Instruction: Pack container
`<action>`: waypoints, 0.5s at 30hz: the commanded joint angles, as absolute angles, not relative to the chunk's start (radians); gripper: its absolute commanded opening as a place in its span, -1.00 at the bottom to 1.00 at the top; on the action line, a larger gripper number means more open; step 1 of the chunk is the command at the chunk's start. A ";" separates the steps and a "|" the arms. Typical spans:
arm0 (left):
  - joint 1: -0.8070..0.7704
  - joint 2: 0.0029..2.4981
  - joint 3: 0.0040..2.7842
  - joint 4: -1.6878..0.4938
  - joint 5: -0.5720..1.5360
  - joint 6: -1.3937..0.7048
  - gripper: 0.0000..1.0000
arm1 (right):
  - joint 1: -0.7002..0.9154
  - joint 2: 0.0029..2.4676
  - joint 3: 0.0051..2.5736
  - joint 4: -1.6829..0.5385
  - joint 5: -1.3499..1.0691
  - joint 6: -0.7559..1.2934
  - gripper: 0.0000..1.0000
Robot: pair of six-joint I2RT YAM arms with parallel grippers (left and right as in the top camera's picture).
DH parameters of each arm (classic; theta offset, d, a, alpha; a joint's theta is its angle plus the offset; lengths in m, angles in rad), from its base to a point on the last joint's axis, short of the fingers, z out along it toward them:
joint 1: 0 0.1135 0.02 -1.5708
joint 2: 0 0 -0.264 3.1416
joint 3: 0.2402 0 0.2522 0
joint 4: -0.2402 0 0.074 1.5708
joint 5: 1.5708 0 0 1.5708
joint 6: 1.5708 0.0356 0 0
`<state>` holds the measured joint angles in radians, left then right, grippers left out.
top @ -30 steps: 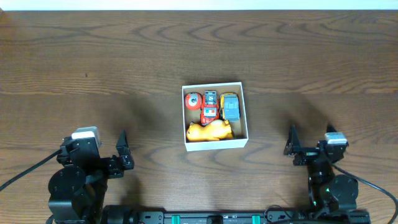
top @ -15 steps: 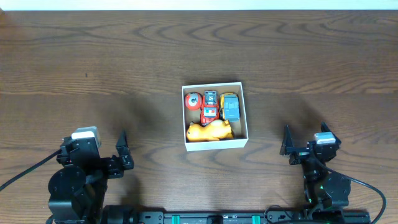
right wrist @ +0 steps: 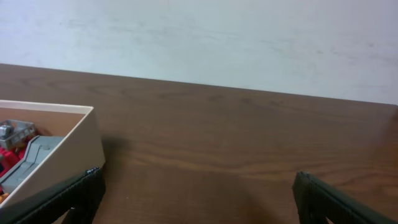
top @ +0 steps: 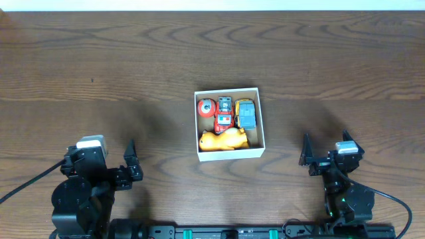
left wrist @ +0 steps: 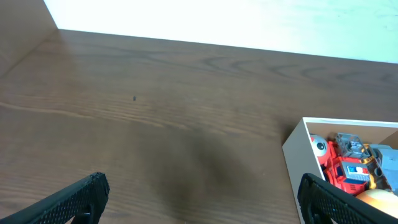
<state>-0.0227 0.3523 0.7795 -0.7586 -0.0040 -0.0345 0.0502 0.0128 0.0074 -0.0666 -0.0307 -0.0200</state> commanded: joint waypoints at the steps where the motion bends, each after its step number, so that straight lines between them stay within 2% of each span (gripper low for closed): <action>1: -0.026 0.351 0.780 -0.756 -0.012 -0.051 0.96 | 0.059 0.006 0.006 -0.070 -0.042 -0.039 0.98; 9: -0.026 0.351 0.780 -0.761 -0.012 -0.051 0.96 | 0.059 0.006 0.006 -0.070 -0.042 -0.039 0.99; 15: -0.009 0.310 0.757 -0.906 -0.008 -0.052 0.97 | 0.058 0.006 0.006 -0.070 -0.042 -0.039 0.98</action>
<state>-0.0204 0.3462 0.7769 -0.8753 -0.0040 -0.0341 0.0502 0.0128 0.0074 -0.0666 -0.0307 -0.0200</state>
